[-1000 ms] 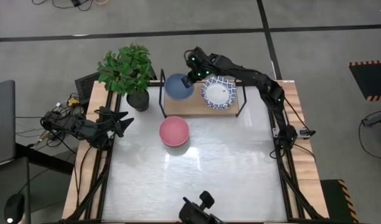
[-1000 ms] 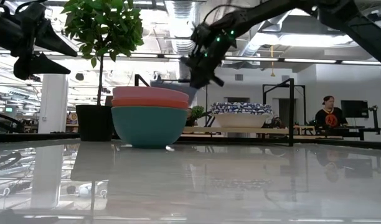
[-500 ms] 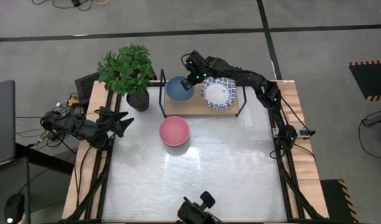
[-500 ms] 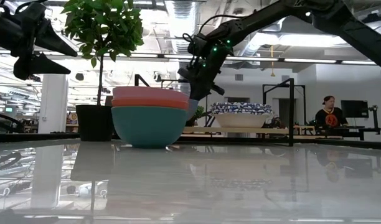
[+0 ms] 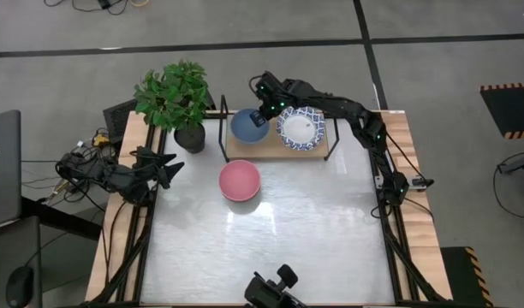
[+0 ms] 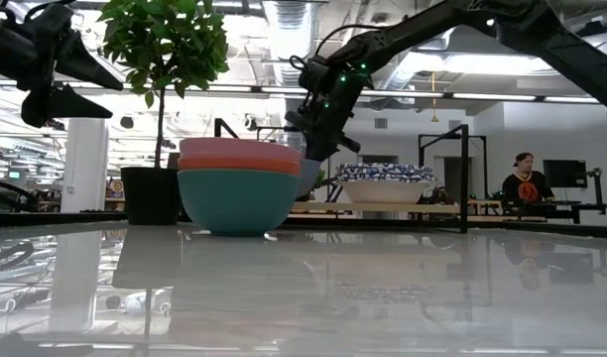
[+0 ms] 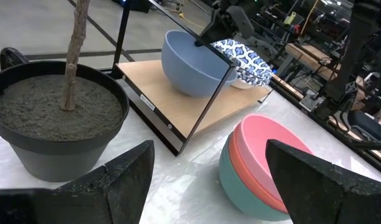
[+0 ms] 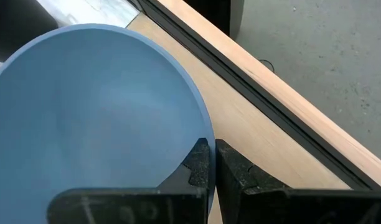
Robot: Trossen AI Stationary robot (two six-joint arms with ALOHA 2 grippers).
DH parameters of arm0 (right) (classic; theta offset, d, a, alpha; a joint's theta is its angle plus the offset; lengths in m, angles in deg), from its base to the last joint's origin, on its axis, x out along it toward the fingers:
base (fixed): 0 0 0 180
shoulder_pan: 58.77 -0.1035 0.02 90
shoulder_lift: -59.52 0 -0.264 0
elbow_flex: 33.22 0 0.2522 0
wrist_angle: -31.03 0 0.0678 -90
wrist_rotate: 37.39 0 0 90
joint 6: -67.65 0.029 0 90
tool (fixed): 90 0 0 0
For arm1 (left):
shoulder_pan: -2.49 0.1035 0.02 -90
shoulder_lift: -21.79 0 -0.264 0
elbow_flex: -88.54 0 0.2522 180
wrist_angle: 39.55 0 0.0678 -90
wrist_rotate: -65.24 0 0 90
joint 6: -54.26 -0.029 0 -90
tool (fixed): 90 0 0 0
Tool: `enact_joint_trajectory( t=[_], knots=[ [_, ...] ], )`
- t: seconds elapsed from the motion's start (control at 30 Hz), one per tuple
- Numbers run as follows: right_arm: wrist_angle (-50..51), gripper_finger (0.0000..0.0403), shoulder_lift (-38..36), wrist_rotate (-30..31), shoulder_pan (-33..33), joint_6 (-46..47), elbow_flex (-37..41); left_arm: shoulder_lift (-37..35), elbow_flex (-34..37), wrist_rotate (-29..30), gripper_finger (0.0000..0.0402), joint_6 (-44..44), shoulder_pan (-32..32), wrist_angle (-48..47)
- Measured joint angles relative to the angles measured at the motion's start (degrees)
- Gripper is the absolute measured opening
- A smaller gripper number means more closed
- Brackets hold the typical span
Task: Place and stack bowls onto a shelf
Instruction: Put the blue bowl on the shelf, then stack the pink bowl on top of the blue bowl on the shelf
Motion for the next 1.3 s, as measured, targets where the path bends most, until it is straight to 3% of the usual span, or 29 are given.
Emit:
enact_joint_trajectory(
  t=[0.8, 1.13, 1.3],
  knots=[
    [0.6, 0.0059, 0.0, -0.1, -0.4, -2.0, 0.1, 0.0, 0.0, -0.1, 0.0293, 0.0, 0.0, 0.0],
    [-0.4, 0.0113, 0.0, -0.1, -0.1, -3.7, 0.1, 0.0, 0.0, -0.1, 0.0293, 0.0, 0.0, 0.0],
    [0.4, 0.0139, -1.5, -0.1, 0.7, -4.1, -4.1, 0.0, 0.0, -0.1, 0.0293, 0.0, 0.0, 0.0]
  ],
)
